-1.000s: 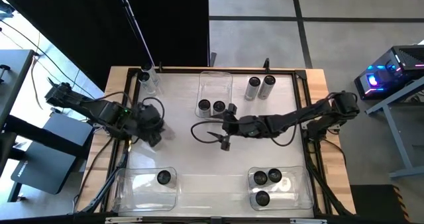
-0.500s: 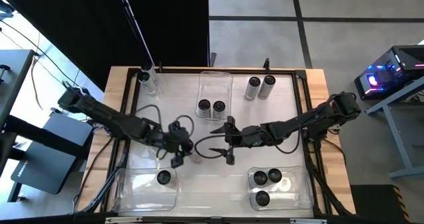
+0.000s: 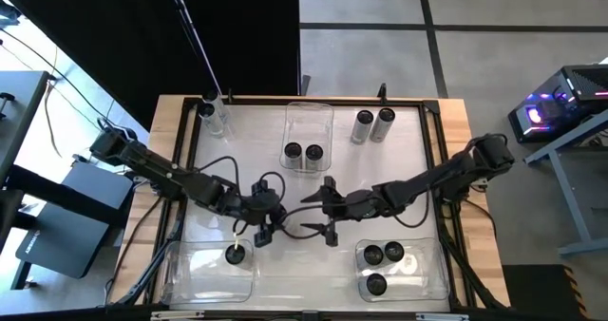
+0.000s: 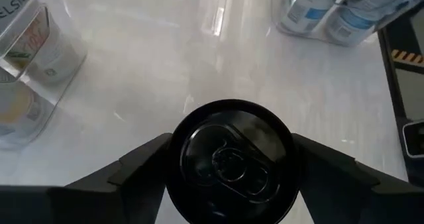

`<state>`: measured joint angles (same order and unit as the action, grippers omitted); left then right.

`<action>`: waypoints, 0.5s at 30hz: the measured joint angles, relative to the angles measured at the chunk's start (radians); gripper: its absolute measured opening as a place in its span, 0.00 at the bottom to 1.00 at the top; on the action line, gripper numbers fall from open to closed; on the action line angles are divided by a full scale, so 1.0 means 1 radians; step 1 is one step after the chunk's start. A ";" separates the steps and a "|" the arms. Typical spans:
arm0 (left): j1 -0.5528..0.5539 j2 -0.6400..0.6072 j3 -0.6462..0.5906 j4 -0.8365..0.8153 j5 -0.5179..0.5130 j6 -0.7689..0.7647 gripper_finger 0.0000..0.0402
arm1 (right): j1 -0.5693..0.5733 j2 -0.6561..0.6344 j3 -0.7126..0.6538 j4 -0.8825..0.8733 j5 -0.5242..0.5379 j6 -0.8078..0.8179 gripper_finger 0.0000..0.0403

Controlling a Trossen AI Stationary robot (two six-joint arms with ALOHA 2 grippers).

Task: Sort soda cans
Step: Put the bottom white pink soda can into the bottom left transparent bin

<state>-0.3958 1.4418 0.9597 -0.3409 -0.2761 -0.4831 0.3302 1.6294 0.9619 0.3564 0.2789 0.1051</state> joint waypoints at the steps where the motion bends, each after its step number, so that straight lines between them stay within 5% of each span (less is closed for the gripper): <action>1: 0.000 0.000 0.000 -0.001 0.001 0.005 0.72 | 0.000 0.008 0.000 0.000 0.000 0.000 0.75; 8: 0.000 0.001 0.038 -0.046 -0.003 0.032 0.73 | -0.003 0.021 0.000 0.002 0.001 -0.027 0.75; 15: 0.006 0.014 0.193 -0.278 -0.028 0.090 0.69 | -0.003 0.021 0.000 0.014 0.001 -0.057 0.75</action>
<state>-0.3898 1.4561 1.1529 -0.6185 -0.3046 -0.3930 0.3271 1.6501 0.9619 0.3706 0.2802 0.0486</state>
